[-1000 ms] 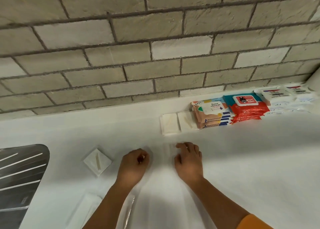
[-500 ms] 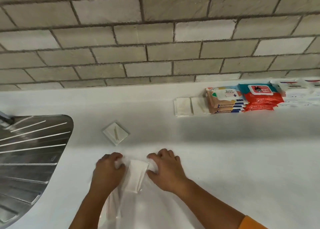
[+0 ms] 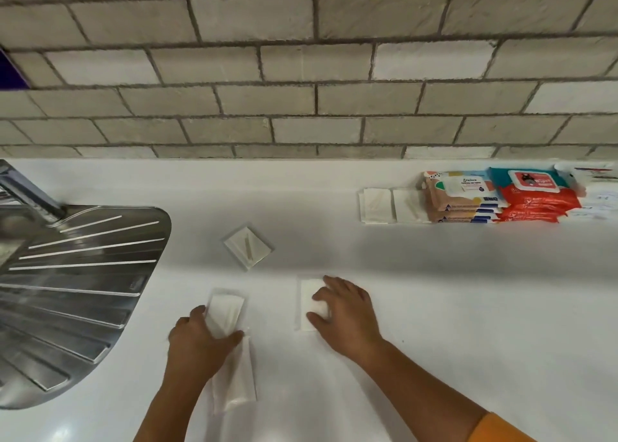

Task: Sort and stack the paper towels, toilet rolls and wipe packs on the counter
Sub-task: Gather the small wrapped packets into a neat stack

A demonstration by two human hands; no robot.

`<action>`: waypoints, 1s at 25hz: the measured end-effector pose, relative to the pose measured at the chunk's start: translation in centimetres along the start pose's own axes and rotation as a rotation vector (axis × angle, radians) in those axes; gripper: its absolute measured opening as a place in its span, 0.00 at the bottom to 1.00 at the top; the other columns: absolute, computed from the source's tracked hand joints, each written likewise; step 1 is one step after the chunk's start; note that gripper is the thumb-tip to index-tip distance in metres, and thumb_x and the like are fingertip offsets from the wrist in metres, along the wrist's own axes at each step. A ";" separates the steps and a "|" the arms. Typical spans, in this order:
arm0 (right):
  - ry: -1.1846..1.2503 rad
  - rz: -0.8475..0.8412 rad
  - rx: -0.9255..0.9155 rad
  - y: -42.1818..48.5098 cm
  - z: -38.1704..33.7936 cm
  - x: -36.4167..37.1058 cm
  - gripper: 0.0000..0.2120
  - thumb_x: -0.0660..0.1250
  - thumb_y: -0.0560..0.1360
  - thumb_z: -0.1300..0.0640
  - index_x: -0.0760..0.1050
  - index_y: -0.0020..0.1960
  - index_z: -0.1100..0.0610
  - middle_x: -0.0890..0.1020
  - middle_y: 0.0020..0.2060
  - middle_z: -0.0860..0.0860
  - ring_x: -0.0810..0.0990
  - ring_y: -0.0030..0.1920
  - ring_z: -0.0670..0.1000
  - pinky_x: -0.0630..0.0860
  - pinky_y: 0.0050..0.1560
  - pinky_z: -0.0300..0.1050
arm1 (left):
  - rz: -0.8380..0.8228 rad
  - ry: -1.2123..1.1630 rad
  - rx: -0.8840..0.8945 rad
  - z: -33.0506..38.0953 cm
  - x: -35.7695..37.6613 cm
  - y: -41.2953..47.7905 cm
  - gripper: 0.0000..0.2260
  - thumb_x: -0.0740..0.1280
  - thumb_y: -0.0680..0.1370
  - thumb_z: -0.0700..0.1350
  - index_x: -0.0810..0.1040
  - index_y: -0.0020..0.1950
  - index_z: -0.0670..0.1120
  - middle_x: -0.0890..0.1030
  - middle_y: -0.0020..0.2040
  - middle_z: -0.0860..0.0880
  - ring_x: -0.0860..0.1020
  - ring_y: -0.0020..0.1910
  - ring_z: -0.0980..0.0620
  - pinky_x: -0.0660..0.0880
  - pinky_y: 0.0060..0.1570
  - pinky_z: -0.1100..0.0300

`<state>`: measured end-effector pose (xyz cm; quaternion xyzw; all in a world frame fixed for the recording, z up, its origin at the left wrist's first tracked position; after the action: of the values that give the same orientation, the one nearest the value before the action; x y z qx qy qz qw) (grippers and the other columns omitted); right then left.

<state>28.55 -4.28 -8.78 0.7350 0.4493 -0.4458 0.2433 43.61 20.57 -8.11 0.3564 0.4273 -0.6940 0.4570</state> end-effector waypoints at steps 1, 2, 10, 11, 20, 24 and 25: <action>0.019 0.005 0.015 0.4 0.8 -0.4 0.20 0.69 0.77 0.42 0.77 0.67 0.45 0.67 0.78 0.47 0.62 0.79 0.49 0.55 0.77 0.46 | 0.024 -0.038 0.020 0.5 -0.1 -0.1 0.38 0.81 0.65 0.57 0.73 0.69 0.40 0.80 0.56 0.39 0.76 0.60 0.38 0.72 0.58 0.47; 0.050 0.008 0.029 0.8 1.6 -0.9 0.22 0.71 0.76 0.43 0.76 0.69 0.47 0.66 0.79 0.49 0.61 0.80 0.50 0.55 0.77 0.43 | 0.057 -0.072 0.047 1.1 -0.2 -0.2 0.32 0.80 0.66 0.54 0.76 0.65 0.41 0.80 0.53 0.40 0.77 0.57 0.38 0.73 0.55 0.48; 0.002 0.150 0.299 1.2 5.8 -5.4 0.25 0.73 0.73 0.42 0.77 0.65 0.55 0.79 0.62 0.55 0.75 0.63 0.57 0.72 0.65 0.48 | -0.016 -0.605 0.057 8.1 1.4 -1.9 0.03 0.68 0.78 0.42 0.78 0.51 0.49 0.83 0.43 0.51 0.82 0.40 0.50 0.74 0.36 0.59; -0.053 0.141 0.334 1.0 5.5 -5.5 0.26 0.71 0.73 0.39 0.78 0.63 0.55 0.81 0.59 0.54 0.77 0.59 0.57 0.75 0.62 0.49 | -0.069 -0.660 0.030 8.8 2.1 -1.8 0.03 0.69 0.78 0.42 0.79 0.50 0.50 0.83 0.43 0.49 0.83 0.39 0.50 0.76 0.36 0.59; 0.076 -0.027 0.510 1.9 6.7 -3.4 0.21 0.75 0.68 0.41 0.81 0.55 0.52 0.84 0.52 0.49 0.83 0.55 0.52 0.80 0.53 0.45 | -0.489 -0.856 0.019 18.5 7.6 -0.2 0.15 0.70 0.66 0.46 0.81 0.51 0.44 0.85 0.47 0.41 0.85 0.47 0.42 0.84 0.43 0.45; 0.206 -0.055 0.579 2.3 7.7 -3.9 0.07 0.75 0.69 0.48 0.81 0.42 0.49 0.86 0.44 0.45 0.86 0.46 0.48 0.82 0.48 0.43 | -0.531 -0.927 0.022 20.1 8.8 0.4 0.15 0.70 0.68 0.46 0.81 0.53 0.42 0.86 0.47 0.41 0.85 0.47 0.41 0.83 0.47 0.43; 0.238 -0.044 0.605 2.3 8.0 -4.1 0.05 0.74 0.69 0.49 0.80 0.40 0.49 0.86 0.41 0.44 0.85 0.43 0.48 0.83 0.47 0.44 | -0.534 -0.941 0.035 20.6 8.9 0.5 0.16 0.70 0.68 0.46 0.81 0.53 0.42 0.86 0.47 0.41 0.85 0.47 0.40 0.83 0.47 0.44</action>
<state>26.29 -13.25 -9.16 0.8110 0.3378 -0.4750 -0.0501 39.00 -1.37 -8.31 -0.1064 0.2403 -0.8776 0.4008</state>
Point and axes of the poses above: each hand's wrist, its own y-axis towards the middle knuckle, its own x-axis out of the palm, z = x × y, the point moved 8 cm from there along y, towards the middle knuckle
